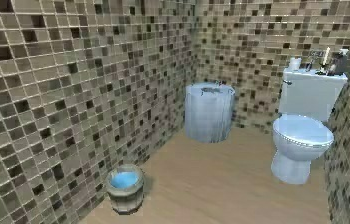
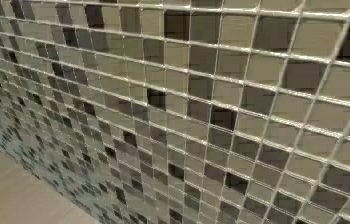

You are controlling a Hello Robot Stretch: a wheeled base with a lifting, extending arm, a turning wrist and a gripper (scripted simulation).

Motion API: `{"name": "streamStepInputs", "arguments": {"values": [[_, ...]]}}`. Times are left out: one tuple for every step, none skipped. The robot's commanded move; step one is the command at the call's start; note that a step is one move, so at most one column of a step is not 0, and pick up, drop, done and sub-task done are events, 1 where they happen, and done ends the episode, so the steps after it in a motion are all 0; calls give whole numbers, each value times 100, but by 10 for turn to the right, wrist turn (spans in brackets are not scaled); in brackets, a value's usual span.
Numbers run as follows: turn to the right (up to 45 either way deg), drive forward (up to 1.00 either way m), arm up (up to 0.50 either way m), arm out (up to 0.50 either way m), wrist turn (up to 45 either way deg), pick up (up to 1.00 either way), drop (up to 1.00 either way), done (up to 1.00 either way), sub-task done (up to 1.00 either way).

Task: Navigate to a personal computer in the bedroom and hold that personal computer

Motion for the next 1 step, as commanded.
{"name": "streamStepInputs", "arguments": {"values": [[-450, 0, 0, 0, 0, 0, 0, 0, 0]]}}
